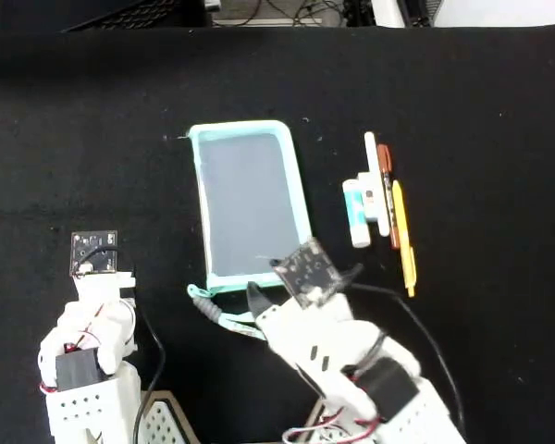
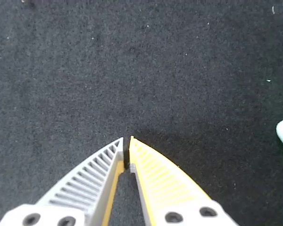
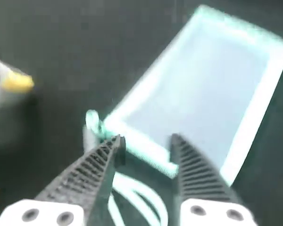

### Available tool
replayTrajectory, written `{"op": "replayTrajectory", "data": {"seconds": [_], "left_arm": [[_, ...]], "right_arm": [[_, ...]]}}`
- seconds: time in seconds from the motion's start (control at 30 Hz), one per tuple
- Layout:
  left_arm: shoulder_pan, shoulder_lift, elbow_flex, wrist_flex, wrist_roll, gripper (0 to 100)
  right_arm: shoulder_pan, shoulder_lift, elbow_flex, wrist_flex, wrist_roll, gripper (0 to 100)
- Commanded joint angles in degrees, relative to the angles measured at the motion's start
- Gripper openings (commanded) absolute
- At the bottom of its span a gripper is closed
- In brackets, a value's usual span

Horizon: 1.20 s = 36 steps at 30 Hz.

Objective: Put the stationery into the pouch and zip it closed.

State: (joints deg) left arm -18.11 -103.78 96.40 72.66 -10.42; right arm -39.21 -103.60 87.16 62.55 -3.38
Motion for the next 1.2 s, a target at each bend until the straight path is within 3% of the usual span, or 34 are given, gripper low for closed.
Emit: {"op": "replayTrajectory", "data": {"seconds": [0.0, 0.27, 0.53, 0.8, 0.9, 1.0, 1.17], "left_arm": [[0.5, -0.4, 0.9, 0.3, -0.4, 5], [0.7, -0.4, 0.9, 0.3, -0.4, 5], [0.7, -0.4, 0.9, 0.3, -0.4, 5], [0.6, -0.4, 0.9, 0.3, -0.4, 5], [0.5, -0.4, 0.9, 0.3, -0.4, 5], [0.5, -0.4, 0.9, 0.3, -0.4, 5], [0.5, -0.4, 0.9, 0.3, -0.4, 5]], "right_arm": [[-0.8, -3.4, 0.9, -0.6, -1.9, 25.7], [-0.4, 2.0, -14.5, 3.0, -2.0, 13.9], [-0.4, 32.8, -31.3, 7.3, -2.4, 13.7], [-0.3, 56.5, -28.3, -4.6, -1.7, 13.7], [0.0, 60.1, -25.4, -8.8, 4.7, 13.8], [0.0, 60.8, -24.2, -9.1, 12.3, 13.8], [-0.1, 61.1, -24.4, -5.1, 12.8, 13.9]]}}
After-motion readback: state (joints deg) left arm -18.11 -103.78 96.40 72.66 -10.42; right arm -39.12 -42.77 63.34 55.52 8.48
